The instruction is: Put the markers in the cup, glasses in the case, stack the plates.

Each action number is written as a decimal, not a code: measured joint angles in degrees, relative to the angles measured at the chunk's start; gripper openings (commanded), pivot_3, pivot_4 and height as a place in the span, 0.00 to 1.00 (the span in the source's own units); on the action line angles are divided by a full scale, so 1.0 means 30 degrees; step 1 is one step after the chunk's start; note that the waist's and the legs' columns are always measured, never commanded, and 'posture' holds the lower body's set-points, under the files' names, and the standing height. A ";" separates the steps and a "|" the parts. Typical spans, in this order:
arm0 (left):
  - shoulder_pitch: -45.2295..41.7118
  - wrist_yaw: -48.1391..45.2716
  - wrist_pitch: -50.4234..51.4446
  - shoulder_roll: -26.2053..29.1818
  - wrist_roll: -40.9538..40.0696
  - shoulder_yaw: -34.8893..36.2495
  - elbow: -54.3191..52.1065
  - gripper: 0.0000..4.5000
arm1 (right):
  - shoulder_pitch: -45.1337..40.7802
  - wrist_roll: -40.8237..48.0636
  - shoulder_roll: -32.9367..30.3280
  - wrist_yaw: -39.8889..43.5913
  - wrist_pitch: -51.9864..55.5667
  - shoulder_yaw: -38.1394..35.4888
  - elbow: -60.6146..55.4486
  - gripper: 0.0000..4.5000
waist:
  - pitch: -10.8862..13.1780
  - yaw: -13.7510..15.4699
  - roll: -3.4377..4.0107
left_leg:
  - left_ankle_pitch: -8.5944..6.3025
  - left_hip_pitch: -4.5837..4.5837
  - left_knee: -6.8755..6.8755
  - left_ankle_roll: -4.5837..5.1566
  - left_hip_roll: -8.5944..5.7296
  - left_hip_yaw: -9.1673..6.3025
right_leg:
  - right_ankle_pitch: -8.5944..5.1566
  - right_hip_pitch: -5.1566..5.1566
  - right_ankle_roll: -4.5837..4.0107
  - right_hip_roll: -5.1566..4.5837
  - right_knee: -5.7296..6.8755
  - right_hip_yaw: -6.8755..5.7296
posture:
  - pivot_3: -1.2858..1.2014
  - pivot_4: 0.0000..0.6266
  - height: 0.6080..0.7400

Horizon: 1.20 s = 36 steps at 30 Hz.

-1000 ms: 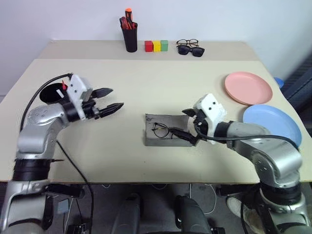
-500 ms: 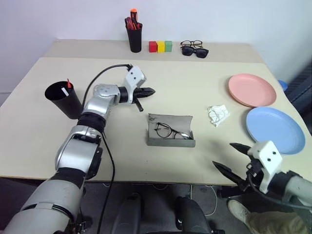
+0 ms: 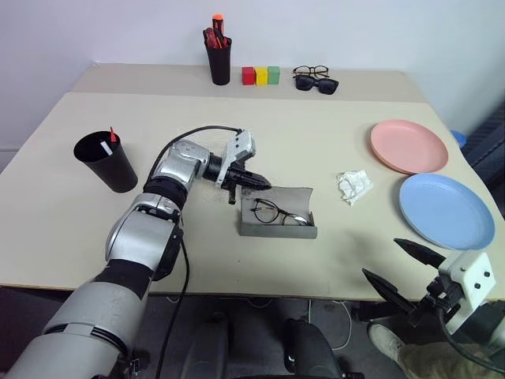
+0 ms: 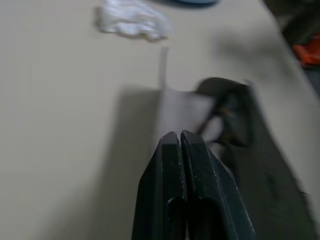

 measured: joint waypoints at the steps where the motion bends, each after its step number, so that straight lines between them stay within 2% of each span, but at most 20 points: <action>1: 0.0116 -0.0602 0.0303 0.0241 -0.0057 -0.0255 -0.0516 0.01 | -0.0033 0.0079 -0.0001 -0.0085 -0.0024 0.0000 0.0025 1.00 | -0.0001 -0.0003 0.0002 | -0.0001 0.0000 0.0000 0.0001 0.0003 -0.0002 | 0.0005 0.0000 -0.0008 0.0000 0.0002 0.0000 | 0.52 0.24 1.00; 4: 0.0830 -0.1224 0.1213 0.0812 -0.0751 -0.1273 -0.2391 0.01 | -0.0303 0.0173 -0.0017 -0.0340 -0.0048 0.0010 0.0202 1.00 | -0.0003 0.0007 0.0006 | -0.0002 0.0000 0.0008 0.0007 0.0007 -0.0007 | 0.0007 0.0008 -0.0012 -0.0001 0.0003 0.0001 | 0.52 0.24 1.00; 7: 0.1277 -0.0778 0.1358 0.0596 -0.0925 -0.1073 -0.2943 0.01 | -0.0921 0.0210 -0.0076 -0.0574 -0.0048 0.0075 0.0535 1.00 | 0.0000 0.0034 0.0003 | -0.0005 -0.0014 0.0043 0.0010 0.0005 -0.0014 | 0.0005 0.0008 -0.0010 0.0000 0.0008 -0.0005 | 0.52 0.24 1.00; 12: 0.0681 0.3537 0.0180 0.0407 -0.0660 0.0089 -0.2596 0.01 | -0.1470 0.0228 -0.0123 -0.0693 -0.0134 0.0297 0.1168 1.00 | -0.0001 0.0051 0.0004 | -0.0033 -0.0058 0.0114 0.0057 -0.0002 -0.0029 | -0.0005 0.0003 0.0022 -0.0001 0.0016 -0.0021 | 0.52 0.24 1.00; 16: 0.0229 0.7813 -0.0854 -0.0300 0.0854 -0.0171 -0.1918 0.01 | -0.1856 0.0130 -0.0143 -0.0690 -0.0488 0.0694 0.1698 1.00 | -0.0002 0.0070 0.0006 | -0.0035 -0.0065 0.0132 0.0059 -0.0013 -0.0030 | -0.0015 0.0008 0.0092 -0.0002 0.0016 -0.0020 | 0.52 0.24 1.00; 20: 0.0217 0.9578 -0.1686 -0.0902 0.2169 -0.0772 -0.0850 0.01 | -0.1835 0.0096 -0.0139 -0.0711 -0.0741 0.0939 0.1834 1.00 | -0.0002 0.0050 0.0006 | -0.0035 -0.0066 0.0131 0.0059 -0.0014 -0.0027 | -0.0012 0.0001 0.0090 -0.0001 0.0022 -0.0020 | 0.52 0.24 1.00; 24: 0.0218 0.9199 -0.2008 -0.1619 0.2653 -0.0836 -0.0182 0.01 | -0.1815 0.0078 -0.0138 -0.0865 -0.0804 0.0953 0.1839 1.00 | -0.0002 0.0053 0.0005 | -0.0035 -0.0069 0.0131 0.0058 -0.0015 -0.0027 | -0.0009 0.0001 0.0082 -0.0001 0.0020 -0.0021 | 0.52 0.24 1.00; 29: 0.0222 0.4880 0.0179 -0.1730 0.1755 -0.0473 -0.0546 0.01 | -0.1572 0.0079 -0.0108 -0.1201 -0.0809 0.0962 0.1777 1.00 | -0.0006 0.0029 0.0014 | -0.0035 -0.0067 0.0133 0.0058 -0.0014 -0.0028 | 0.0025 0.0003 0.0019 -0.0001 0.0022 -0.0021 | 0.52 0.24 1.00; 33: 0.0895 0.1333 0.1905 -0.0919 0.1645 -0.0863 -0.2379 0.01 | -0.1252 0.0080 -0.0079 -0.1476 -0.0849 0.0982 0.1717 1.00 | -0.0016 -0.0045 0.0030 | -0.0037 -0.0062 0.0127 0.0061 -0.0009 -0.0026 | 0.0026 0.0002 0.0014 -0.0001 0.0024 -0.0019 | 0.52 0.24 1.00; 36: 0.2522 -0.0555 0.3074 -0.0157 0.1581 -0.1776 -0.4966 0.01 | -0.1279 0.0075 -0.0067 -0.1578 -0.0974 0.1071 0.1721 1.00 | -0.0019 -0.0052 0.0036 | -0.0036 -0.0058 0.0135 0.0063 -0.0003 -0.0028 | 0.0026 0.0004 0.0011 0.0000 0.0039 -0.0014 | 0.52 0.24 1.00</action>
